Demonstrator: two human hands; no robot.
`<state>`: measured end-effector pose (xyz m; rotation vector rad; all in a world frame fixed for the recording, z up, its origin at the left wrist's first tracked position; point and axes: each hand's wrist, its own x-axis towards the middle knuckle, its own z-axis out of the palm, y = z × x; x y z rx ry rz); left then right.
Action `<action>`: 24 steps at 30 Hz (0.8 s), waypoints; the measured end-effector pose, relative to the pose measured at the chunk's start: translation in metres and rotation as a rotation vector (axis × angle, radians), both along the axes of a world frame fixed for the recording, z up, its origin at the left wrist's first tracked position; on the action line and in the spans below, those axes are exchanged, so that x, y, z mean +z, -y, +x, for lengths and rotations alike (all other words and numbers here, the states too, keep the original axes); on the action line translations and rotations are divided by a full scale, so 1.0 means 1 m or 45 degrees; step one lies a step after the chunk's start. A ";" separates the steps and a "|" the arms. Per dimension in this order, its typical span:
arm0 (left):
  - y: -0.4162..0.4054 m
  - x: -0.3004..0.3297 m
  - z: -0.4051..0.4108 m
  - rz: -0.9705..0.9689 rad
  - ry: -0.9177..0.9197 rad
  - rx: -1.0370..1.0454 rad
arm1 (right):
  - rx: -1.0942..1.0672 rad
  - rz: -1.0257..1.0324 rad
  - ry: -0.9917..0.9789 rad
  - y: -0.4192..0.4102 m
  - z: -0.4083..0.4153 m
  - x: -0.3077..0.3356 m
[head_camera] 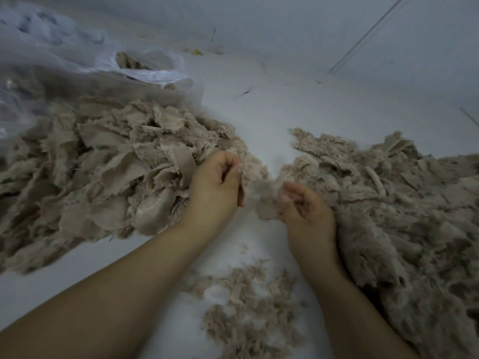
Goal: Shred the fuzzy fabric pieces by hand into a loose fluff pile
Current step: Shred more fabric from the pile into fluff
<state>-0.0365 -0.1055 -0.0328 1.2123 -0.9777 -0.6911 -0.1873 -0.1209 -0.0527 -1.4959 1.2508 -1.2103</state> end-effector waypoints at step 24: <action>-0.008 0.000 -0.015 0.101 0.280 -0.235 | 0.211 -0.133 0.026 -0.006 -0.004 0.006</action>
